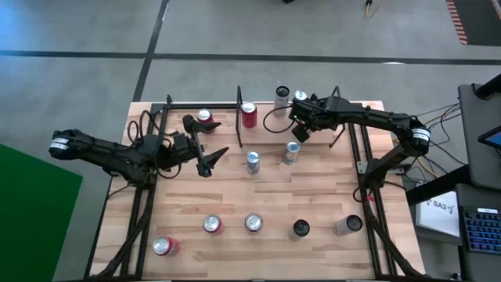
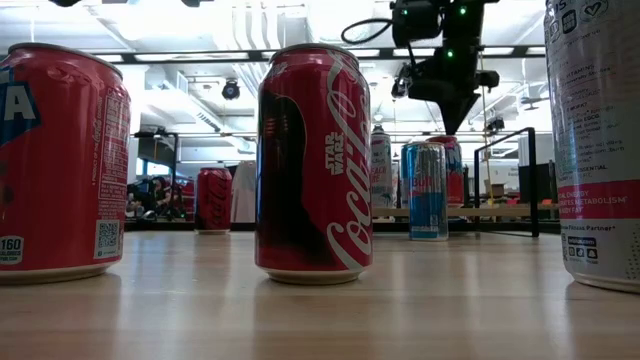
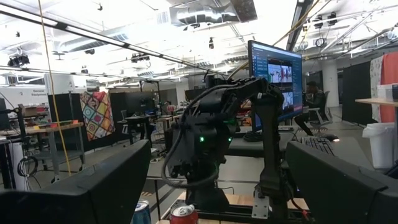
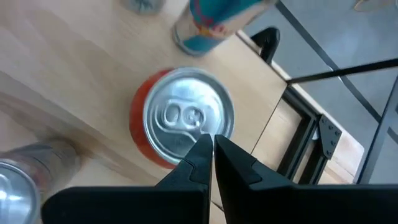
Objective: Place canned beverage on shelf
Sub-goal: Put the red soda can on the shelf
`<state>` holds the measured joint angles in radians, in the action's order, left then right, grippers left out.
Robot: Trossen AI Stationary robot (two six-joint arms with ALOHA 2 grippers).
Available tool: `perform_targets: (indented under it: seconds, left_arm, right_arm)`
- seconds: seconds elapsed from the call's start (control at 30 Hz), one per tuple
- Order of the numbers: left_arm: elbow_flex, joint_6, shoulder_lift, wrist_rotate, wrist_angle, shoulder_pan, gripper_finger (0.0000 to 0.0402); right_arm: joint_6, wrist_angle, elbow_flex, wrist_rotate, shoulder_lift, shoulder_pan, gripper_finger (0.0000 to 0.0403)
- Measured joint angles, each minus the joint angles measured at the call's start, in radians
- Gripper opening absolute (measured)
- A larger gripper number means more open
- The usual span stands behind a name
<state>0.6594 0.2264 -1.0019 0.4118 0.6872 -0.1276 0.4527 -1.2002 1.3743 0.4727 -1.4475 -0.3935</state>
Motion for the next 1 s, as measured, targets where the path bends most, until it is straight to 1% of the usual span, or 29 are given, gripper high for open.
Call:
perform_targets:
  seconds: [0.23, 0.5, 1.0]
  left_arm:
    - [0.0, 0.0, 0.0, 0.0, 0.0, 0.0, 0.0359]
    - [0.0, 0.0, 0.0, 0.0, 0.0, 0.0, 0.0359]
    - [0.0, 0.0, 0.0, 0.0, 0.0, 0.0, 0.0359]
  right_arm:
    - [-0.068, 0.047, 0.041, 0.001, 0.001, -0.003, 0.0009]
    - [-0.12, 0.085, 0.024, -0.009, 0.001, -0.041, 0.0009]
    - [-0.112, 0.091, -0.004, -0.035, -0.001, -0.059, 0.0009]
